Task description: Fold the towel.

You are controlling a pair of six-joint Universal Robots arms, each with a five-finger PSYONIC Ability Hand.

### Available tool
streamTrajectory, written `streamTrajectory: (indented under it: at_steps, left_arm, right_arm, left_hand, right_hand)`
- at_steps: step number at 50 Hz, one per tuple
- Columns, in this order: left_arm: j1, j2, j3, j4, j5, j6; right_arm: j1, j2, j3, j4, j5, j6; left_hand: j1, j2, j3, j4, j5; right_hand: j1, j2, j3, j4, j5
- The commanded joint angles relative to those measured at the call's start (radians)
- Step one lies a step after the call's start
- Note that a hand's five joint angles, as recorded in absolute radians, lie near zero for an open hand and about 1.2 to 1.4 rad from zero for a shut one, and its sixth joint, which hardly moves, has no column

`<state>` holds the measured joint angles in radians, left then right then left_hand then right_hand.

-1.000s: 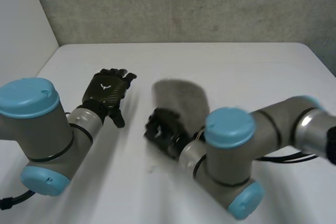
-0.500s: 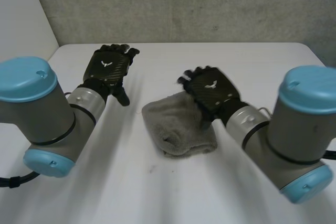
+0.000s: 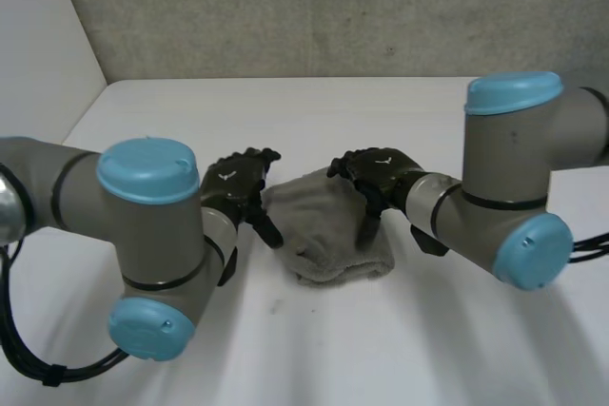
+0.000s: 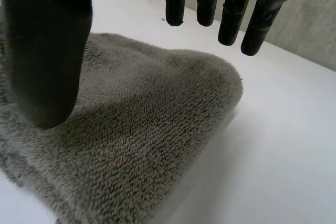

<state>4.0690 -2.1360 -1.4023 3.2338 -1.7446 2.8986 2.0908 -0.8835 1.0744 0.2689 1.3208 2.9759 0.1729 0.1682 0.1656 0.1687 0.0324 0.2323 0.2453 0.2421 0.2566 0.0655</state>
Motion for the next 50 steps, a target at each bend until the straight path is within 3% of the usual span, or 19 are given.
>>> streamTrajectory:
  at_steps: [1, 9, 36, 50]
  left_arm:
    - [-0.022, -0.064, 0.054, 0.003, 0.005, -0.058]
    - [-0.021, -0.076, 0.176, -0.028, 0.005, -0.059]
    - [-0.055, -0.228, 0.312, -0.135, 0.007, -0.039]
    - [-0.067, -0.308, 0.333, -0.172, -0.001, 0.074]
  right_arm:
    - [0.023, 0.110, -0.143, 0.027, 0.014, -0.018]
    - [0.026, 0.163, -0.177, 0.047, 0.078, -0.143]
    - [-0.015, 0.146, -0.090, -0.014, 0.120, -0.156]
    - [-0.052, 0.117, 0.009, -0.083, 0.121, -0.156]
  left_hand:
    - [0.023, 0.028, 0.030, 0.027, -0.011]
    - [0.029, 0.034, 0.036, 0.033, -0.005]
    - [0.076, 0.081, 0.083, 0.080, 0.042]
    - [0.076, 0.081, 0.083, 0.080, 0.042]
  right_hand:
    - [-0.058, -0.071, -0.068, -0.082, -0.066]
    - [-0.058, -0.071, -0.068, -0.082, -0.066]
    - [-0.058, -0.071, -0.068, -0.082, -0.066]
    - [-0.058, -0.071, -0.068, -0.082, -0.066]
